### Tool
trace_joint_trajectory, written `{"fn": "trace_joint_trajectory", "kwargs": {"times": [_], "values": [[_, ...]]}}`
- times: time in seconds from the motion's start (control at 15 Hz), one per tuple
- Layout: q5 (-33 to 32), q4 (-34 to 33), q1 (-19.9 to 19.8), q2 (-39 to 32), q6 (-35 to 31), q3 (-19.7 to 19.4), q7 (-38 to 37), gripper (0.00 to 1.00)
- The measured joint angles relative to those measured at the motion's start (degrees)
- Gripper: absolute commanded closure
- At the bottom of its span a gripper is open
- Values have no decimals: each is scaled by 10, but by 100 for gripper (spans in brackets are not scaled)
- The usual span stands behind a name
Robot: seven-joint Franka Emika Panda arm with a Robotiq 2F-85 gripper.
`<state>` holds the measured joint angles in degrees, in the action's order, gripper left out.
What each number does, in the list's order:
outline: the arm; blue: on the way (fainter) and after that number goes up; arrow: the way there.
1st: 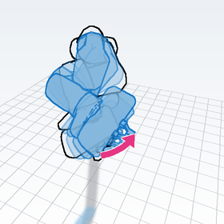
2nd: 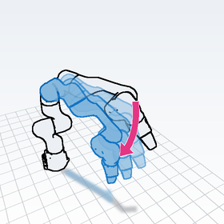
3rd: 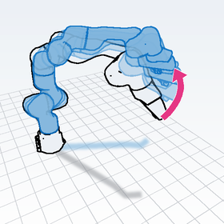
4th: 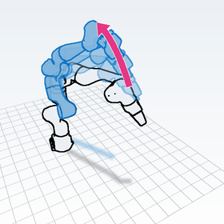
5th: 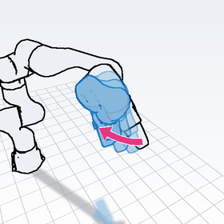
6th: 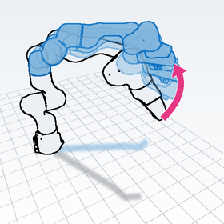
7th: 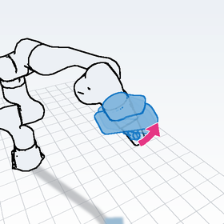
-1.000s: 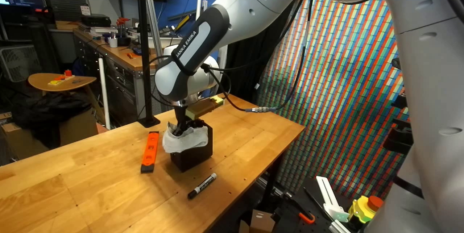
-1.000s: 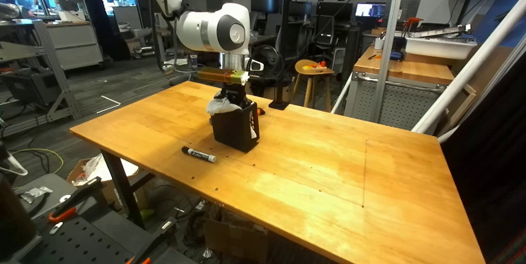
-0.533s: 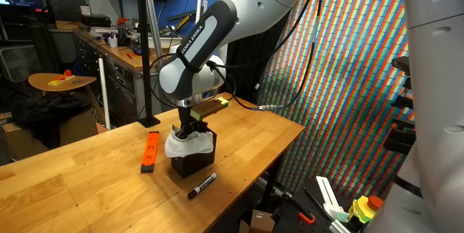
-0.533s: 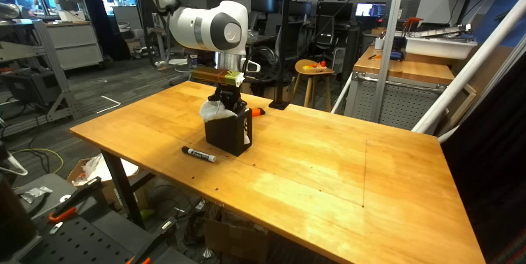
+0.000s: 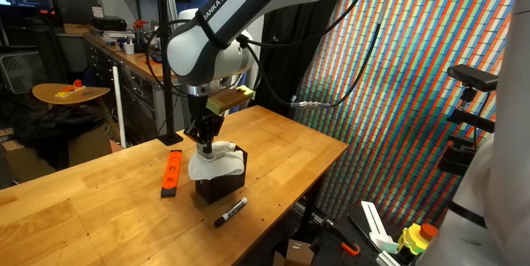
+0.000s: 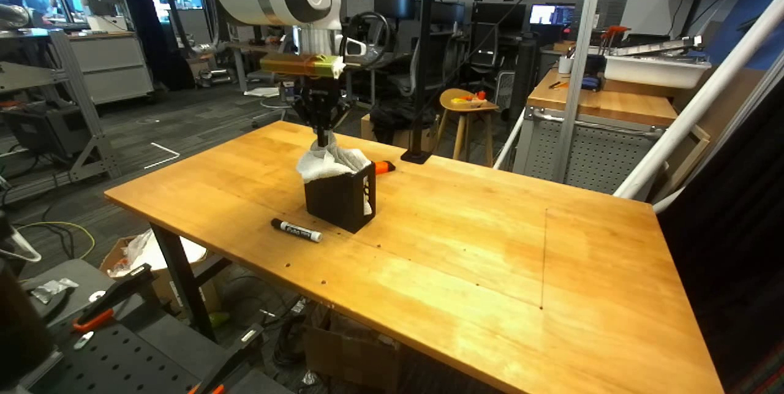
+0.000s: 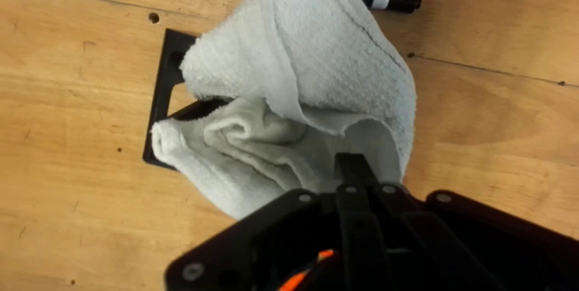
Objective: Put the towel in the box
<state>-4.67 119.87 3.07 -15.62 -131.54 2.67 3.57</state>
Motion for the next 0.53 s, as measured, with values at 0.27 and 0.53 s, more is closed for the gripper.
{"fn": "trace_joint_trajectory", "kwargs": {"times": [0.27,0.53], "values": [[-16,10,18,40,8,15,0,98],[-28,20,34,50,18,28,0,98]]}}
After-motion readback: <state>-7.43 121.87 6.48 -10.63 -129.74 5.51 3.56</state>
